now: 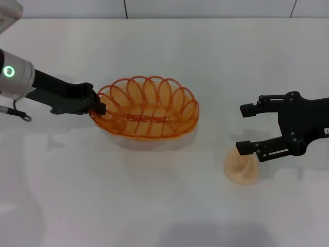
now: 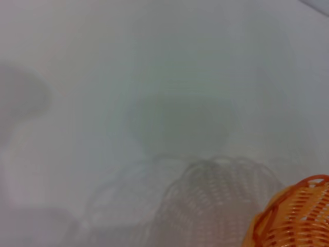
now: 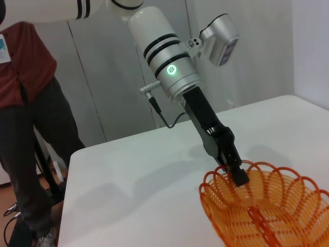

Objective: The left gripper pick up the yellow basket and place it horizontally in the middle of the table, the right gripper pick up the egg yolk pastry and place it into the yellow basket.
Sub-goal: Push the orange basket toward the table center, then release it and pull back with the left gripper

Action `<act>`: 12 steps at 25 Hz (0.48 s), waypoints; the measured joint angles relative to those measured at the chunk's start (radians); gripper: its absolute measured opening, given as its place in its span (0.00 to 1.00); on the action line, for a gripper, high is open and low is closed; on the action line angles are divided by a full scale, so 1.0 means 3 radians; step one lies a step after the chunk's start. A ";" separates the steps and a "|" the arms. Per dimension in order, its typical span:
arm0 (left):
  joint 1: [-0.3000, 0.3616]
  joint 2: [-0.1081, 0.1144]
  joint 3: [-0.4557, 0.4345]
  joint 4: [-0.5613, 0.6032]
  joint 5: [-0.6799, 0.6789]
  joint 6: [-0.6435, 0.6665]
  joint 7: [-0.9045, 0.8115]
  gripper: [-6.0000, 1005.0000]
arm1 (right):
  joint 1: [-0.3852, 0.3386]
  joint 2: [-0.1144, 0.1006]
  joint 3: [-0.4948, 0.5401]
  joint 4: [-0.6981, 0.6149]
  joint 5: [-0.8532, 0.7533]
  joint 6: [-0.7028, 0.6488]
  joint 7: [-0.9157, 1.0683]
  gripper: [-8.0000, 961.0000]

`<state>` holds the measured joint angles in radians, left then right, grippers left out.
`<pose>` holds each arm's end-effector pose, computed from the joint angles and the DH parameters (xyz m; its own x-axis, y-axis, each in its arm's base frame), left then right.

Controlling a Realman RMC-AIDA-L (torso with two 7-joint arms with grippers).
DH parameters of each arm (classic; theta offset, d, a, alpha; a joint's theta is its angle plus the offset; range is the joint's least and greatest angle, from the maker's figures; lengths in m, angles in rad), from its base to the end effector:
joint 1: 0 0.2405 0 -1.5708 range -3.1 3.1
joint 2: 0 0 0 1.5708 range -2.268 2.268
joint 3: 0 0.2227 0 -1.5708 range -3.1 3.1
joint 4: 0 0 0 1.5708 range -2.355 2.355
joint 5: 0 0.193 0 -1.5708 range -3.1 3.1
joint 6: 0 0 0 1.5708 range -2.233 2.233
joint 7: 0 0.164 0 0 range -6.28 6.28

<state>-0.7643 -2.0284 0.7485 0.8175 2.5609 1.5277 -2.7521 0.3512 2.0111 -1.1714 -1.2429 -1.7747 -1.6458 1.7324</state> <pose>-0.2201 0.3515 0.0170 0.1180 0.9784 0.1699 0.9824 -0.0900 -0.1637 0.1589 0.2819 0.0304 0.9123 -0.2071 -0.3532 -0.2466 -0.9666 -0.0703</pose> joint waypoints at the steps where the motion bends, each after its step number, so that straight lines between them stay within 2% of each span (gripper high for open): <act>1: -0.0029 0.0008 0.0000 0.0003 0.0093 -0.0006 -0.0030 0.09 | 0.0000 0.0000 -0.0003 0.0000 0.0000 0.0000 0.0000 0.89; 12: -0.0085 -0.0030 0.0128 -0.0077 0.0168 -0.0180 -0.0041 0.09 | 0.0003 0.0000 -0.0016 0.0003 0.0002 -0.0001 -0.0008 0.89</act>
<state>-0.7899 -2.0375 0.7868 0.7944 2.6114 1.4737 -2.7644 0.3521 2.0110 -1.1760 -1.2421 -1.7740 -1.6460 1.7301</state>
